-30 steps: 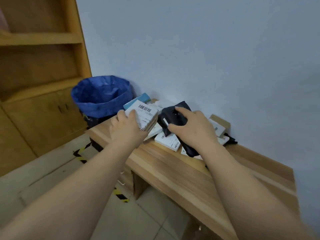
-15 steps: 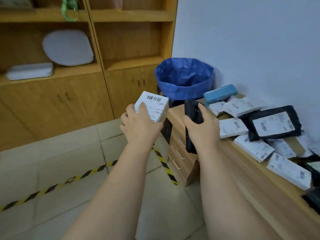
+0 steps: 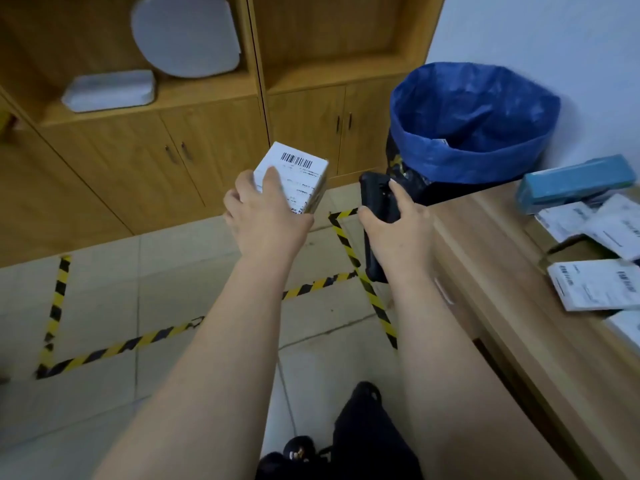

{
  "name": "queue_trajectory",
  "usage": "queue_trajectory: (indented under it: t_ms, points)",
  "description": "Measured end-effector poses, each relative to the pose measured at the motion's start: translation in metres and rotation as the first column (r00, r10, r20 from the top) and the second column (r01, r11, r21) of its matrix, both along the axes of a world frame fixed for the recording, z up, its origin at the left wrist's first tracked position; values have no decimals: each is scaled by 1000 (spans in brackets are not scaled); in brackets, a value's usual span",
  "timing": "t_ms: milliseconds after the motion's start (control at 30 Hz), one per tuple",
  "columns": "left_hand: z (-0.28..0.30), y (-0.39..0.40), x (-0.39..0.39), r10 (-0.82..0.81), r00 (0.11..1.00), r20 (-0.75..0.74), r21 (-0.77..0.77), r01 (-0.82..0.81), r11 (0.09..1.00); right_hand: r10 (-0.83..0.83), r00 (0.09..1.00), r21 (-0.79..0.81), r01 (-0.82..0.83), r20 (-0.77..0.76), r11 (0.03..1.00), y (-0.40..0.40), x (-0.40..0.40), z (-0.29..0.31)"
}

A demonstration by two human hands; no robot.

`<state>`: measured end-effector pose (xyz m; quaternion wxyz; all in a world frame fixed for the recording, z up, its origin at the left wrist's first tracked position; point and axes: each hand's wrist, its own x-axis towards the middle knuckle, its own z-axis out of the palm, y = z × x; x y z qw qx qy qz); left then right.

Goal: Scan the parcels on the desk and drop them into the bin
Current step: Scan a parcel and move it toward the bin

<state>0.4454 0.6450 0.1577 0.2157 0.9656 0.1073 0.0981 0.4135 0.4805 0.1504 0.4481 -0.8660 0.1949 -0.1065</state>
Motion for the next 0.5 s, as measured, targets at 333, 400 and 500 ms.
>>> queue_trajectory:
  t_ms: [333,400,500]
  points:
    - [-13,-21,175,91,996,-22,5,-91,996,59,998,-15,-58,30,998,-28,196,-8]
    - [-12,-32,207,100,995,-10,-15,-100,995,73,995,-38,-70,61,997,-36,232,-8]
    - [-15,-50,251,98,995,-3,-58,-98,993,82,992,-44,-79,96,996,-48,281,-11]
